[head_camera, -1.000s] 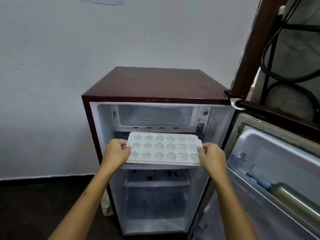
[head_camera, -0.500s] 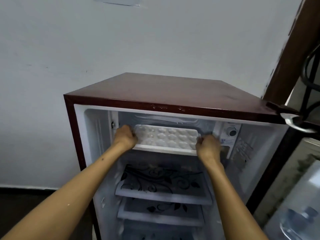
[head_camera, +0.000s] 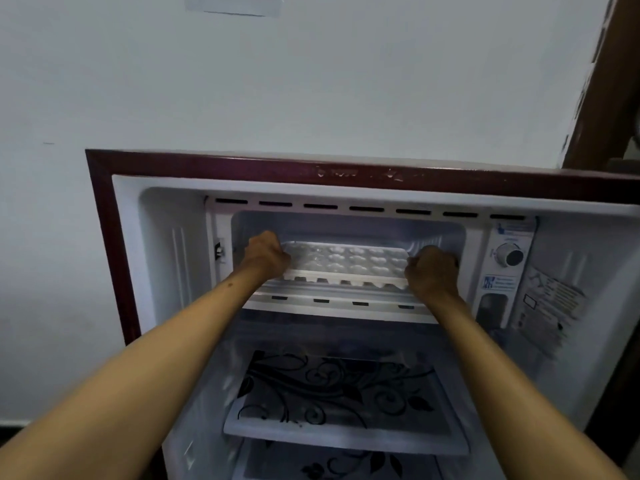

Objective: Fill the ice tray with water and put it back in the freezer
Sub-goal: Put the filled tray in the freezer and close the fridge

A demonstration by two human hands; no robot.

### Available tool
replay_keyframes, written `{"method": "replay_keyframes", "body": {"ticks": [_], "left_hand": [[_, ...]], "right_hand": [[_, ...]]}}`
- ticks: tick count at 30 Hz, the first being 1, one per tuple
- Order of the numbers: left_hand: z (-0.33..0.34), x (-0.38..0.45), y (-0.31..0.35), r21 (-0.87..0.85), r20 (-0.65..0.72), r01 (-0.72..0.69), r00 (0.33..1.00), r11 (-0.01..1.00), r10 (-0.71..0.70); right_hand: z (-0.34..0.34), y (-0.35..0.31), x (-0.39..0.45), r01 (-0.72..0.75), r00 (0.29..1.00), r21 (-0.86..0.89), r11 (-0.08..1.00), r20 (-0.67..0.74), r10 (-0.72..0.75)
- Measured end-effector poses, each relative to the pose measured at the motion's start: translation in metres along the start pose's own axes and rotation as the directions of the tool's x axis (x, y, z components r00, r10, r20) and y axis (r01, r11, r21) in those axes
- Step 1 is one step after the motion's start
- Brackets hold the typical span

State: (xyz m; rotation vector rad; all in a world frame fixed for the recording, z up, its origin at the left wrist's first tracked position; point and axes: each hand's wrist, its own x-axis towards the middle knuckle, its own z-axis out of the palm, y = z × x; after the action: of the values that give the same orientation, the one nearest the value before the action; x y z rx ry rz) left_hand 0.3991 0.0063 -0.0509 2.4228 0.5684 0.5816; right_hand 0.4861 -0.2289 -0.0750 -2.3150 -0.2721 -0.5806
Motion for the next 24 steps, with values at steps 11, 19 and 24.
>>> {"method": "replay_keyframes", "body": {"ticks": [11,19,24], "left_hand": [[0.008,0.009,-0.007,0.000,0.037,0.028,0.999,1.000,-0.028],[0.006,0.002,-0.007,0.060,0.032,0.048,0.998,0.997,-0.050],[-0.002,-0.027,-0.001,0.129,0.015,-0.029,1.000,0.991,0.028]], "right_hand": [[0.017,0.003,0.010,0.000,0.999,-0.071,0.997,0.052,0.004],[0.011,-0.005,0.002,-0.022,0.993,-0.135,0.991,0.112,0.038],[-0.003,-0.015,-0.010,-0.001,0.991,-0.171,0.985,0.130,0.024]]}}
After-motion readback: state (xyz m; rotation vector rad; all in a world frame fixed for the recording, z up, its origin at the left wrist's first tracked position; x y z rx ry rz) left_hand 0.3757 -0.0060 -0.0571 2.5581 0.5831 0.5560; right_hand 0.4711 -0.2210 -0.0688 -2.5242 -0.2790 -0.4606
